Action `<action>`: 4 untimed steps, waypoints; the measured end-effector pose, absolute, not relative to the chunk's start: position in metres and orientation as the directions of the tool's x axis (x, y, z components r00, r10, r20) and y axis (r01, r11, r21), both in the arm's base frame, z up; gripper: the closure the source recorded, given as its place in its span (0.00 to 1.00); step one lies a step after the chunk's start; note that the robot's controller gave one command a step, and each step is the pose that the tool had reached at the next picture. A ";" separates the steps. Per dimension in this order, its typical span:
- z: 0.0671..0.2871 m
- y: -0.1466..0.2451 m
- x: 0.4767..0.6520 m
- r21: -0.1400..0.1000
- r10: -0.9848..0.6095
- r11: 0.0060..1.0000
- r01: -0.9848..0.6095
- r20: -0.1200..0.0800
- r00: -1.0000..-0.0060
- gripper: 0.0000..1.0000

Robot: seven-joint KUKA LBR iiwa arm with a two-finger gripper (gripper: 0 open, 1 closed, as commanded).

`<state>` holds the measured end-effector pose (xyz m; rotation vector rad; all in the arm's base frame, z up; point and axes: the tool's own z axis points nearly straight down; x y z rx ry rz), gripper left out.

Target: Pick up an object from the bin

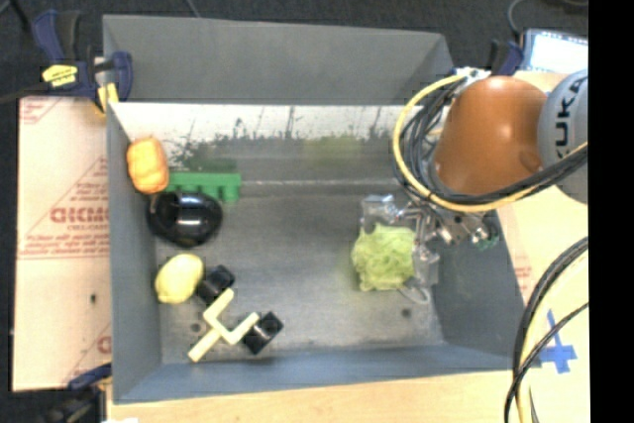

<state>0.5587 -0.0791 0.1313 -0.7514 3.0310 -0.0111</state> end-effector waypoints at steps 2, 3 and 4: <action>0.072 -0.093 0.582 -0.007 -0.153 0.988 -0.153 -0.027 -0.988 1.00; 0.072 -0.093 0.582 -0.007 -0.153 0.988 -0.152 -0.027 -0.988 1.00; 0.164 -0.108 0.585 -0.008 -0.183 0.983 -0.183 -0.031 -0.983 1.00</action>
Offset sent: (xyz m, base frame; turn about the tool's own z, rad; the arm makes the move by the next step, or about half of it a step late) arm 0.0213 -0.0132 -0.0613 0.3285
